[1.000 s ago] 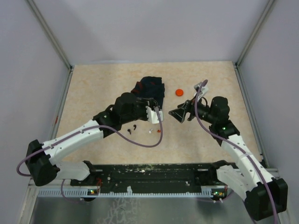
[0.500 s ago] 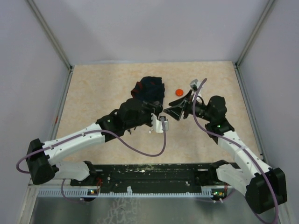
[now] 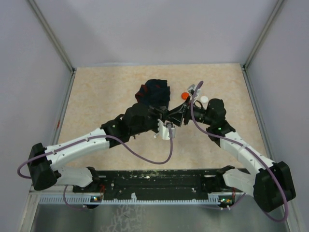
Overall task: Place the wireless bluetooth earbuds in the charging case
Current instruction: Pick up the charging case at the center of the board.
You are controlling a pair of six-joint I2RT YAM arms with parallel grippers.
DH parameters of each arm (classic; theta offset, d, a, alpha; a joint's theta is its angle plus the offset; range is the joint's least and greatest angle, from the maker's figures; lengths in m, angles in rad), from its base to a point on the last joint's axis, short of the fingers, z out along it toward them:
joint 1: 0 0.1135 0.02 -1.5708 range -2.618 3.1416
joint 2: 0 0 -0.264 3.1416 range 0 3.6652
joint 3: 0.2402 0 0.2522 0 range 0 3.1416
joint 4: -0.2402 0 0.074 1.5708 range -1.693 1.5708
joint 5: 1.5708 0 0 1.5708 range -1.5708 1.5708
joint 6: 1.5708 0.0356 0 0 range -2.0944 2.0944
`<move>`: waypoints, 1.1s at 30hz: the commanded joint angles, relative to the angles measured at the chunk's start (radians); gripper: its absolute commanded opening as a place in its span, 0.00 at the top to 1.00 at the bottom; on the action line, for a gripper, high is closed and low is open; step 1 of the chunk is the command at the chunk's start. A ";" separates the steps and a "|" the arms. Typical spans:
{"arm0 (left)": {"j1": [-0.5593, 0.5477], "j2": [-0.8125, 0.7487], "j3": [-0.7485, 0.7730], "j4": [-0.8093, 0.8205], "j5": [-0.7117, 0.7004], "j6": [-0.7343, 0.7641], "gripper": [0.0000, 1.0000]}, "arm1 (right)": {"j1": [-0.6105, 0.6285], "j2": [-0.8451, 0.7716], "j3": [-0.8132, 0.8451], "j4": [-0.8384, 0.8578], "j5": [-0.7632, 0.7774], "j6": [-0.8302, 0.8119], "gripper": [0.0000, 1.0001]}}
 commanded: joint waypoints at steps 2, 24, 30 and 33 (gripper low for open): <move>-0.013 0.001 0.024 0.030 0.004 0.017 0.53 | 0.016 0.015 0.002 0.075 -0.011 -0.008 0.49; -0.023 -0.073 -0.032 0.044 -0.014 -0.090 0.33 | 0.024 -0.006 -0.020 0.103 -0.012 -0.089 1.00; -0.020 -0.114 -0.039 0.012 -0.054 -0.213 0.27 | 0.021 -0.037 -0.051 0.167 0.016 -0.097 1.00; 0.000 -0.145 -0.044 0.006 -0.031 -0.290 0.25 | 0.021 -0.048 -0.060 0.184 0.014 -0.110 1.00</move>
